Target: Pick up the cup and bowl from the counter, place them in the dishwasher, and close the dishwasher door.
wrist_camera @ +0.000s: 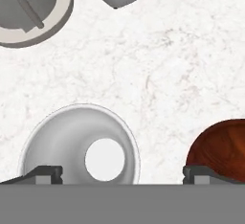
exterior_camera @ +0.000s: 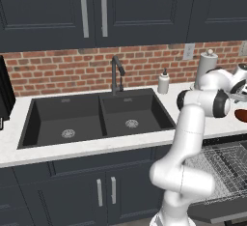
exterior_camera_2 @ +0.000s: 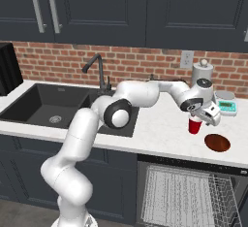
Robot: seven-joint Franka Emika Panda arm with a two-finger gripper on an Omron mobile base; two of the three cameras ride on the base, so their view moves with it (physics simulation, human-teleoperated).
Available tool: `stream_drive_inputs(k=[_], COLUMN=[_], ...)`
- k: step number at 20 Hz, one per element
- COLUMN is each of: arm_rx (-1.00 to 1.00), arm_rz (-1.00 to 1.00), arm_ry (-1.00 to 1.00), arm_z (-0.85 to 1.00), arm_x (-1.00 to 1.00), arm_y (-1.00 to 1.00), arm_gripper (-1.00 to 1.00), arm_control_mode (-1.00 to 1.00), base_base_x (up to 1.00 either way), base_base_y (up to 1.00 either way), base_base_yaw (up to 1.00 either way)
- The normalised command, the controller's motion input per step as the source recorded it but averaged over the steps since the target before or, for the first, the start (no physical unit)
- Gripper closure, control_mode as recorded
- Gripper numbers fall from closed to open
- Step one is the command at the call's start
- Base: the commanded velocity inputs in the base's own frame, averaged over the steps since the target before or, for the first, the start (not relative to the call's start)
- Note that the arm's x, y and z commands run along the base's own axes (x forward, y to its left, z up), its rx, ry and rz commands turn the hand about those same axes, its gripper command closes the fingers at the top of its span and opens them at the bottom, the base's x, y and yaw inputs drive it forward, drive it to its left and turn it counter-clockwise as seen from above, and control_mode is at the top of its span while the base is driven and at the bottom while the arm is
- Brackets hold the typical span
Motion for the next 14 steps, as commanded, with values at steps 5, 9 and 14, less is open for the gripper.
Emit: stream_drive_inputs(k=[5, 9, 14], arm_rx=[0.02, 0.0, 0.0], arm_rz=[-0.08, -0.09, -0.12], arm_ry=[0.08, 0.08, 0.1], arm_z=[-0.03, -0.29, -0.52], arm_x=[0.01, -0.23, -0.12], arm_y=[-0.12, 0.01, 0.24], arm_gripper=[-1.0, -1.0, 1.0], arm_control_mode=[-1.0, -1.0, -1.0], base_base_x=[0.0, 0.0, 0.0], base_base_y=[0.0, 0.0, 0.0], base_base_yaw=[0.0, 0.0, 0.0])
